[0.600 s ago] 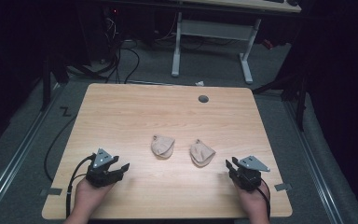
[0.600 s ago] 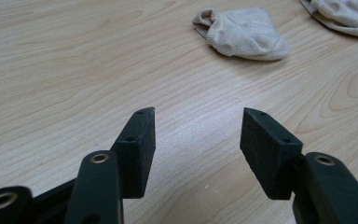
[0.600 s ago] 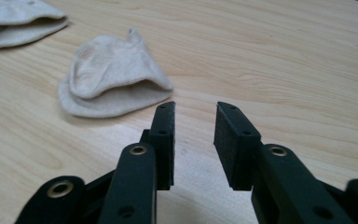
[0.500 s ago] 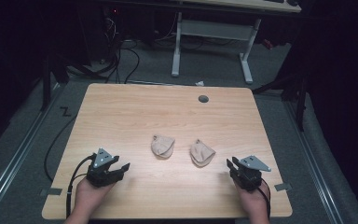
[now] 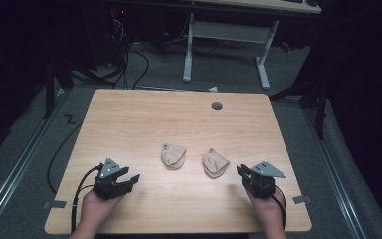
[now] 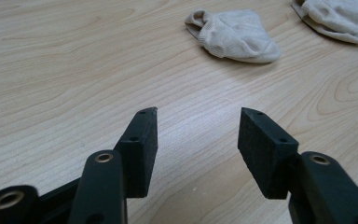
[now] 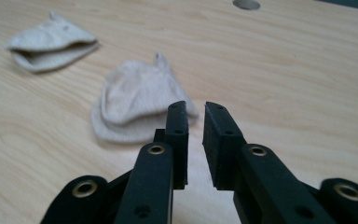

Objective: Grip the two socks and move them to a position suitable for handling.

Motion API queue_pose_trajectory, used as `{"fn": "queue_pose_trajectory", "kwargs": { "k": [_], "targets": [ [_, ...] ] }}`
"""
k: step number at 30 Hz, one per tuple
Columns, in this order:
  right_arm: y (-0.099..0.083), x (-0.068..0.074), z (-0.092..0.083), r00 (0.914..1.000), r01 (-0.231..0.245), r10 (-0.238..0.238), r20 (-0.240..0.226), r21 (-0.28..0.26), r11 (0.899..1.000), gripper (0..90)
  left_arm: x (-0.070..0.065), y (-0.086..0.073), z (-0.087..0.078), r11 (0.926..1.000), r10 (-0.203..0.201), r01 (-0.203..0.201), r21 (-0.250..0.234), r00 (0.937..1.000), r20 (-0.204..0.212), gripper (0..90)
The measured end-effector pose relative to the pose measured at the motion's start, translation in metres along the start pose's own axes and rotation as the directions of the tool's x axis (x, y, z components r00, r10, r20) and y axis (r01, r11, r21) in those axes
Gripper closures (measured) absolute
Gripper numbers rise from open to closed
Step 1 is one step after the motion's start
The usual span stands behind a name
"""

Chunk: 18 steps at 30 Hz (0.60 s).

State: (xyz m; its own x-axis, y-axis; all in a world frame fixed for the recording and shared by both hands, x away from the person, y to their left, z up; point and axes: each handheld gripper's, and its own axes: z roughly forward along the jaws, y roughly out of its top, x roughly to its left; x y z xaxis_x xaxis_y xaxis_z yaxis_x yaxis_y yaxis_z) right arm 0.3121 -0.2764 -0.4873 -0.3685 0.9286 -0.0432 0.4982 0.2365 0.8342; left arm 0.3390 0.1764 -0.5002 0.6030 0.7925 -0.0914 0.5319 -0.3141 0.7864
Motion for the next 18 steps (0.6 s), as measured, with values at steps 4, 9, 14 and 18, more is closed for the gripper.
{"fn": "queue_pose_trajectory", "kwargs": {
  "k": [4,9,14,18],
  "targets": [
    [0.016,-0.001,0.012,0.9996,-0.006,0.006,-0.028,0.003,1.0,83.7,0.002,0.0,0.001,1.0,-0.003,0.003,-0.004,1.0,-0.003,48.5],
    [0.029,0.006,0.039,0.9981,0.009,-0.006,-0.061,0.042,0.999,87.5,0.002,0.001,0.0,0.9999,0.008,-0.008,-0.012,0.9999,-0.013,51.4],
    [0.038,0.014,0.06,0.9958,0.062,-0.055,-0.072,0.089,0.994,89.7,0.003,0.001,-0.002,0.9998,-0.002,0.001,-0.022,0.9999,-0.01,51.6],
    [0.041,0.017,0.072,0.9934,0.091,-0.081,-0.081,0.131,0.987,89.8,0.003,0.001,-0.003,0.9997,-0.001,0.001,-0.025,0.9999,-0.012,52.3]
  ]
}}
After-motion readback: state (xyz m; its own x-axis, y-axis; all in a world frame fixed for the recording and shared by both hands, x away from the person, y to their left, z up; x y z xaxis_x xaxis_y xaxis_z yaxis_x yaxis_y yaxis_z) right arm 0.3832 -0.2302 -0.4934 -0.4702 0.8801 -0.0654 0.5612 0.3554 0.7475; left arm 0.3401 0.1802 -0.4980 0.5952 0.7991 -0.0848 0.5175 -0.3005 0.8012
